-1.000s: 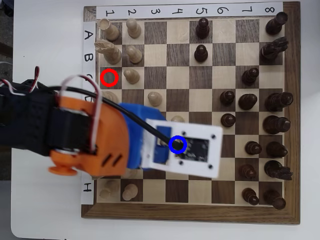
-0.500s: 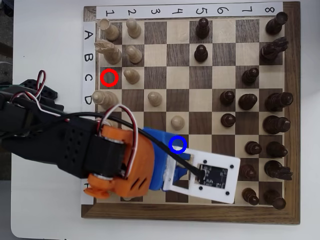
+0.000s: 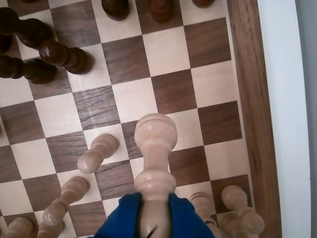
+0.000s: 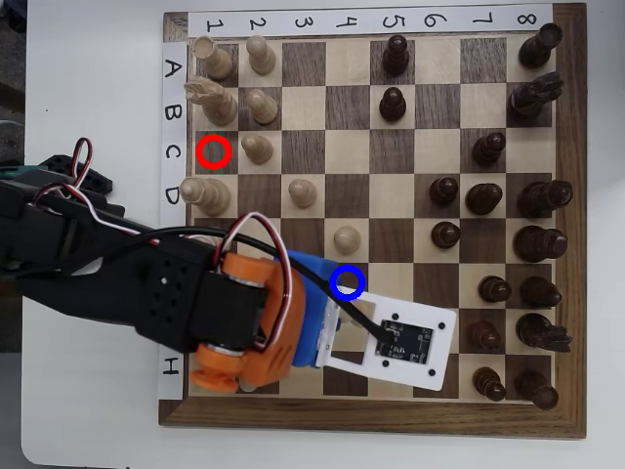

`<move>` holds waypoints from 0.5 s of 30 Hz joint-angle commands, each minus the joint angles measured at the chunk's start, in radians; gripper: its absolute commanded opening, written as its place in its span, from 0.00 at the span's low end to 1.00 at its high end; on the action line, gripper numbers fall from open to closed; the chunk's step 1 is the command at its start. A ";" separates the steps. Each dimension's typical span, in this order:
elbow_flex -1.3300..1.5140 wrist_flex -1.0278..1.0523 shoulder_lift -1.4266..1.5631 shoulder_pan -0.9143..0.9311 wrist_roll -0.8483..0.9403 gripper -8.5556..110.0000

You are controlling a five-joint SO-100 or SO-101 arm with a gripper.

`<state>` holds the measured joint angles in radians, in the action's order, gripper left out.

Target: Move the piece to destination

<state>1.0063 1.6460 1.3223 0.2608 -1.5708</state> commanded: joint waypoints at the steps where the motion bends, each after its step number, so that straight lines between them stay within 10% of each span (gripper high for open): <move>1: -0.172 0.040 0.000 -0.020 -0.032 0.07; 15: -0.084 0.044 -0.028 -0.028 -0.051 0.07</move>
<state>1.0063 1.6705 1.2855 0.2592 -1.5984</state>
